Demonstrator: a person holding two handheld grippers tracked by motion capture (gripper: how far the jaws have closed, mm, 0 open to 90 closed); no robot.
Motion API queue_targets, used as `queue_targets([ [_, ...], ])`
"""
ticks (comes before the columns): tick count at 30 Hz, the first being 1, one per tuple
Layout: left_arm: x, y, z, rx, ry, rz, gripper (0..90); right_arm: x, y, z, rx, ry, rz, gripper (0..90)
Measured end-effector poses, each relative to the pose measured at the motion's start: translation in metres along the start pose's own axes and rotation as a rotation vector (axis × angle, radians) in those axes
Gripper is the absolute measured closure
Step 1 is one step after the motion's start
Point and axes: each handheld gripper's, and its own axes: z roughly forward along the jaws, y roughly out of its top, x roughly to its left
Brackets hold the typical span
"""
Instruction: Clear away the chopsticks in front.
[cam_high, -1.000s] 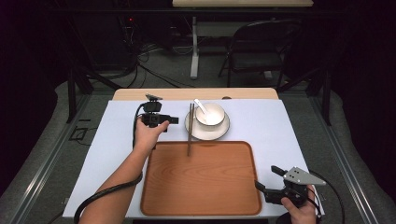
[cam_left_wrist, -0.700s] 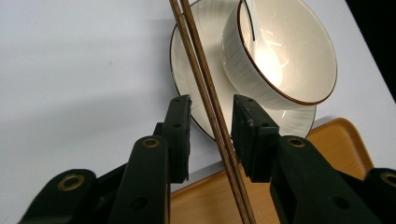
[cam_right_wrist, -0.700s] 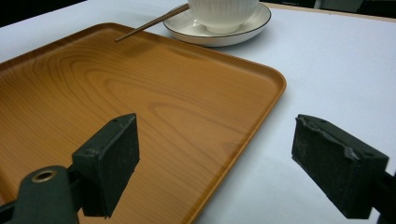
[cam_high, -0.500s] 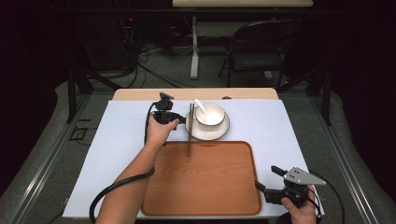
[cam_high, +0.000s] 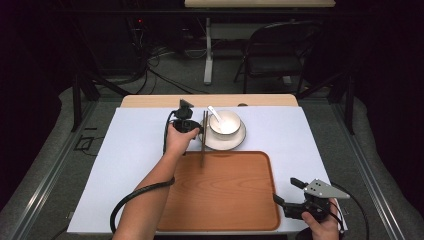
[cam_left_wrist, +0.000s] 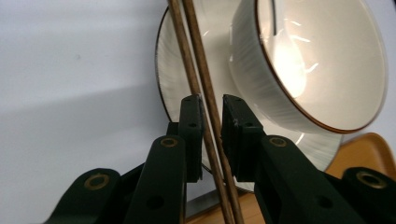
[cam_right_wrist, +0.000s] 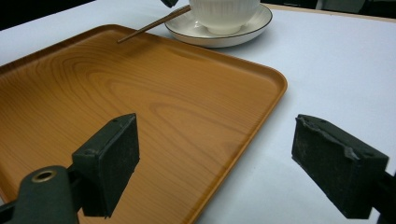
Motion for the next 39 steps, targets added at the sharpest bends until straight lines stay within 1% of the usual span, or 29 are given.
queue_targets([
  [2,0.001,0.0,0.001,0.003,-0.002,-0.003,79.3,0.0,0.0,0.0,0.0,0.001,-0.001,14.7],
  [4,0.004,0.001,0.003,0.004,-0.016,-0.022,79.3,0.0,0.0,0.0,-0.001,0.001,0.0,14.7],
  [9,0.004,0.002,0.005,0.006,-0.028,-0.039,79.1,0.0,0.0,0.0,-0.001,0.001,0.0,14.7],
  [10,0.004,0.002,0.006,0.021,-0.029,-0.033,79.1,0.0,0.0,0.0,-0.002,0.002,0.0,14.7],
  [11,0.004,0.002,0.006,0.021,-0.029,-0.033,79.1,0.0,0.0,0.0,-0.003,0.002,-0.001,14.7],
  [12,0.003,0.002,0.008,0.03,-0.02,-0.038,79.1,0.0,0.0,0.0,-0.003,0.002,0.0,14.7],
  [15,0.004,0.002,0.009,0.038,-0.027,-0.04,79.4,0.0,0.0,0.0,-0.003,0.002,0.0,14.7],
  [16,0.004,0.002,0.01,0.045,-0.022,-0.042,79.5,0.0,0.0,0.0,-0.003,0.002,-0.001,14.7],
  [18,0.005,0.003,0.011,0.056,-0.022,-0.068,80.1,0.0,0.0,0.0,-0.004,0.002,0.0,14.7],
  [19,0.005,0.003,0.011,0.056,-0.022,-0.068,80.4,0.0,0.0,0.0,-0.004,0.002,0.0,14.7],
  [20,0.005,0.003,0.012,0.055,-0.028,-0.091,80.7,0.0,0.0,0.0,-0.003,0.002,0.0,14.7],
  [21,0.005,0.003,0.012,0.055,-0.028,-0.091,81.2,0.0,0.0,0.0,-0.003,0.002,0.0,14.7],
  [23,0.005,0.004,0.013,0.063,-0.027,-0.107,81.7,0.0,0.0,0.0,-0.002,0.002,-0.001,14.7],
  [25,0.006,0.005,0.014,0.071,-0.027,-0.11,82.2,0.0,0.0,0.0,-0.004,0.002,0.0,14.7],
  [27,0.005,0.005,0.015,0.074,-0.03,-0.135,82.7,0.0,0.0,0.0,-0.002,0.002,0.0,14.7],
  [28,0.005,0.006,0.014,0.087,-0.028,-0.146,83.2,0.0,0.0,0.0,-0.004,0.002,0.0,14.7],
  [29,0.005,0.006,0.014,0.087,-0.028,-0.146,83.5,0.0,0.0,0.0,-0.004,0.002,0.0,14.7],
  [30,0.005,0.007,0.014,0.091,-0.019,-0.162,83.9,0.0,0.0,0.0,-0.004,0.002,0.001,14.7],
  [32,0.005,0.007,0.015,0.091,-0.016,-0.168,84.3,0.0,0.0,-0.001,-0.003,0.002,0.001,14.7],
  [34,0.005,0.009,0.014,0.11,-0.014,-0.174,84.7,0.0,0.0,-0.001,-0.006,0.002,0.0,14.7],
  [39,0.004,0.009,0.014,0.114,-0.007,-0.173,84.9,0.0,0.0,-0.001,-0.007,0.002,0.0,14.7],
])
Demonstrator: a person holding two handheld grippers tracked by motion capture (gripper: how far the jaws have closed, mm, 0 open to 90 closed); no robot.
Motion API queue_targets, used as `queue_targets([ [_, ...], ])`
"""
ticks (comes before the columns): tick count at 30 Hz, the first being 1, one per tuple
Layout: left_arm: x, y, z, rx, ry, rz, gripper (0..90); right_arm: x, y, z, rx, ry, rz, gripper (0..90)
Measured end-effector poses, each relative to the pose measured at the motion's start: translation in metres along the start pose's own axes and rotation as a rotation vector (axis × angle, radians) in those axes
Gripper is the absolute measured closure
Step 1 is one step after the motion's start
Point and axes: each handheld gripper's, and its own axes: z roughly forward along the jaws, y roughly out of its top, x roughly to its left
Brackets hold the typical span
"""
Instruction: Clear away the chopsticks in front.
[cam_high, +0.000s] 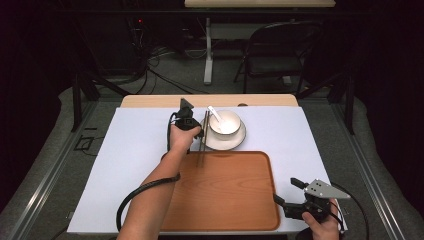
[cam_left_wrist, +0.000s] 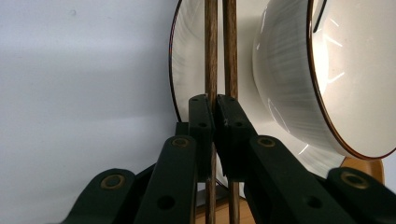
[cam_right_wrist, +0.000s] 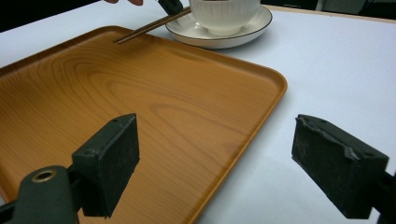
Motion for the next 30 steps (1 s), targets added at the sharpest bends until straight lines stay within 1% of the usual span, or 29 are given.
queue_targets([
  [4,0.0,0.0,-0.002,-0.013,0.005,-0.005,85.0,0.0,0.0,0.0,0.0,0.0,0.0,14.7],
  [5,0.002,0.0,-0.006,-0.016,0.007,-0.002,85.0,0.0,0.0,0.0,0.0,0.0,0.001,14.7],
  [6,0.002,0.0,-0.006,-0.016,0.007,-0.002,85.0,0.0,0.0,0.0,0.0,0.0,0.001,14.7],
  [7,0.004,-0.001,-0.013,-0.025,0.005,-0.004,85.1,0.0,0.0,0.0,0.0,0.0,0.002,14.7],
  [8,0.004,-0.001,-0.013,-0.025,0.005,-0.004,85.1,0.0,0.0,0.0,0.0,0.0,0.002,14.7],
  [9,0.005,-0.003,-0.017,-0.03,0.005,0.001,85.1,0.0,0.0,0.0,0.0,0.0,0.003,14.7],
  [13,0.014,-0.012,-0.035,-0.053,-0.005,-0.019,85.1,0.0,0.0,0.0,-0.001,0.001,-0.002,14.7],
  [14,0.016,-0.015,-0.042,-0.063,-0.014,-0.024,85.0,0.0,0.0,0.0,-0.001,0.001,-0.003,14.7],
  [15,0.021,-0.024,-0.054,-0.072,-0.016,-0.016,85.1,0.0,0.0,0.0,0.0,0.002,-0.004,14.7],
  [16,0.021,-0.024,-0.054,-0.072,-0.016,-0.016,85.1,0.0,0.0,0.0,0.0,0.002,-0.004,14.7],
  [17,0.025,-0.034,-0.067,-0.082,-0.031,-0.017,85.1,0.001,0.0,0.0,-0.001,0.0,-0.004,14.7],
  [18,0.025,-0.034,-0.067,-0.082,-0.031,-0.017,85.1,0.001,0.0,0.0,-0.001,0.0,-0.004,14.7],
  [20,0.029,-0.046,-0.078,-0.094,-0.024,-0.005,85.1,0.001,0.0,0.0,-0.001,0.001,-0.005,14.7],
  [22,0.034,-0.058,-0.088,-0.101,-0.041,0.002,85.1,0.001,0.0,0.0,0.001,0.001,-0.004,14.7],
  [23,0.038,-0.066,-0.094,-0.099,-0.049,0.008,85.1,0.001,0.0,0.0,-0.001,0.001,-0.003,14.7],
  [24,0.041,-0.07,-0.098,-0.092,-0.052,0.011,85.1,0.001,0.0,0.0,-0.001,0.001,-0.003,14.7],
  [26,0.047,-0.083,-0.104,-0.096,-0.064,0.001,85.1,0.001,0.0,0.0,-0.002,0.002,-0.002,14.7],
  [28,0.052,-0.095,-0.11,-0.101,-0.063,0.004,85.1,0.0,0.001,0.001,-0.001,0.002,0.001,14.7],
  [29,0.058,-0.106,-0.114,-0.098,-0.078,-0.006,85.1,0.001,0.001,0.001,-0.001,0.002,0.001,14.7],
  [30,0.058,-0.106,-0.114,-0.098,-0.078,-0.006,85.1,0.001,0.001,0.001,-0.001,0.002,0.001,14.7],
])
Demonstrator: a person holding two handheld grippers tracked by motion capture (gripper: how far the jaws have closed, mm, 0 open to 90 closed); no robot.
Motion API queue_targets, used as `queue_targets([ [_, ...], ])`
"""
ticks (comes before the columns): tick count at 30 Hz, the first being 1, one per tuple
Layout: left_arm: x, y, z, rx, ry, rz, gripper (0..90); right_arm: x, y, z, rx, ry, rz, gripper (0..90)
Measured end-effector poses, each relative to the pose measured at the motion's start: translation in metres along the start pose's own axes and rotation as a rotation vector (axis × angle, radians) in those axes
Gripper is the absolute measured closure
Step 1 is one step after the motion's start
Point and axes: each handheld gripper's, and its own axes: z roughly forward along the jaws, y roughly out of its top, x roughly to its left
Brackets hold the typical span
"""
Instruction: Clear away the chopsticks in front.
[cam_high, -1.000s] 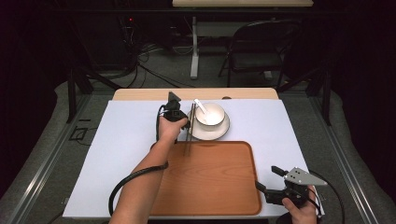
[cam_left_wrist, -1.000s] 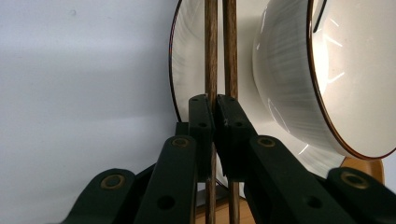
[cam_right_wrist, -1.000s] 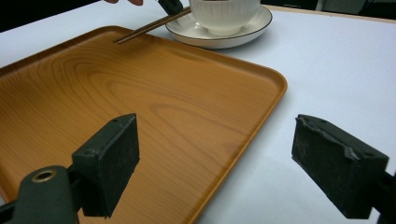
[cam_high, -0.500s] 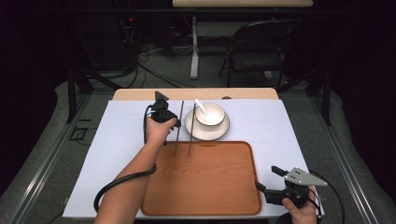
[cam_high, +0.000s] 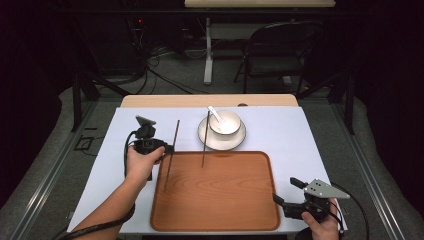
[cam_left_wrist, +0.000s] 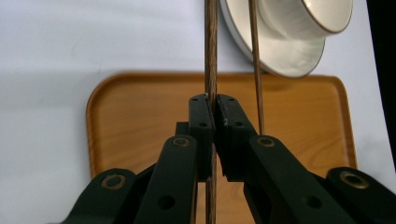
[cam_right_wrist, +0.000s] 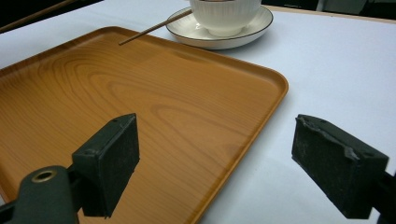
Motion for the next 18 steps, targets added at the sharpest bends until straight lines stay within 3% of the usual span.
queue_targets([
  [2,0.007,-0.014,-0.006,-0.005,-0.006,-0.009,85.1,0.0,0.0,0.0,0.001,-0.001,0.001,14.7],
  [10,0.015,-0.041,-0.012,0.002,-0.002,-0.024,85.0,0.001,0.0,0.001,0.003,-0.005,0.003,14.7],
  [15,0.018,-0.061,0.002,0.072,0.009,-0.022,85.1,0.001,0.001,0.0,0.004,-0.008,0.002,14.7],
  [18,0.017,-0.066,0.011,0.086,0.018,-0.02,85.0,0.001,0.001,0.0,0.004,-0.008,0.001,14.7],
])
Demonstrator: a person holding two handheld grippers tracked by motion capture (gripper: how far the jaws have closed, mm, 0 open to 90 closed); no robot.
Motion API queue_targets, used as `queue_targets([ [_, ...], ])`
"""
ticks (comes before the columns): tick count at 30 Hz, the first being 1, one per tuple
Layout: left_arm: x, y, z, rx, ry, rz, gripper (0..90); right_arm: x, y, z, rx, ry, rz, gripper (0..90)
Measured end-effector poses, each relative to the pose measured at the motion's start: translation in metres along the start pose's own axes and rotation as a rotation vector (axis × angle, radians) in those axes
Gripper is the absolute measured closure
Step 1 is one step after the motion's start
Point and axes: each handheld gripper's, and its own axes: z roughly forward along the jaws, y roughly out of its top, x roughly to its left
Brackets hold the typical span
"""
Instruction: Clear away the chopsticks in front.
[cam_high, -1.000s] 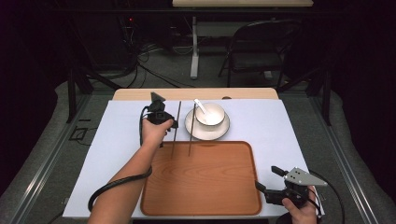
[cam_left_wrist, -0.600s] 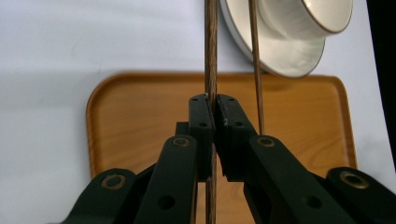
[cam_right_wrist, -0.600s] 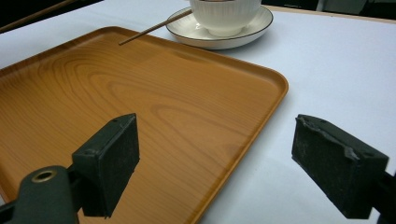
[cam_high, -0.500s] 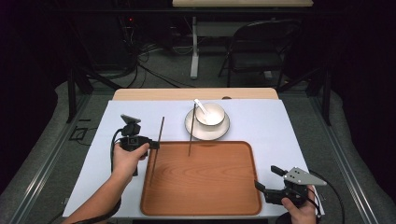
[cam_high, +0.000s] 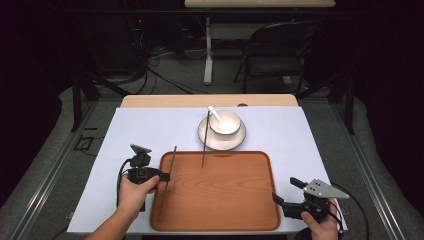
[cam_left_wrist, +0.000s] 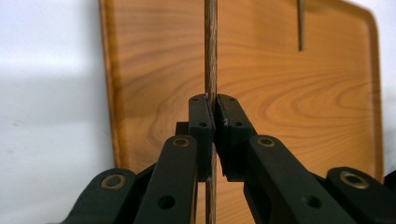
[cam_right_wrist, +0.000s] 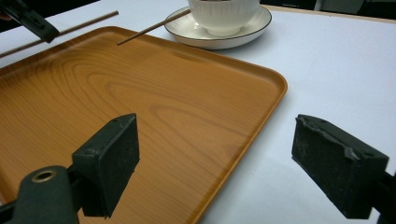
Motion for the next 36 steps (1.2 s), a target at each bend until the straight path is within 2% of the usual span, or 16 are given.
queue_targets([
  [9,-0.007,-0.004,0.026,0.04,0.012,0.008,85.0,0.0,0.0,0.0,-0.004,-0.002,0.001,14.7],
  [11,-0.008,-0.004,0.026,0.05,0.011,0.013,85.0,0.0,0.0,-0.001,-0.005,-0.002,0.001,14.7],
  [13,-0.009,-0.004,0.028,0.047,0.028,0.024,85.0,0.0,0.0,-0.001,-0.006,-0.001,-0.001,14.7],
  [21,-0.012,-0.005,0.033,0.048,0.055,0.029,84.8,0.0,0.0,-0.001,-0.006,-0.001,-0.002,14.7],
  [36,-0.011,-0.006,0.033,0.045,0.046,0.031,84.0,0.001,0.0,-0.001,-0.007,-0.001,-0.004,14.7],
])
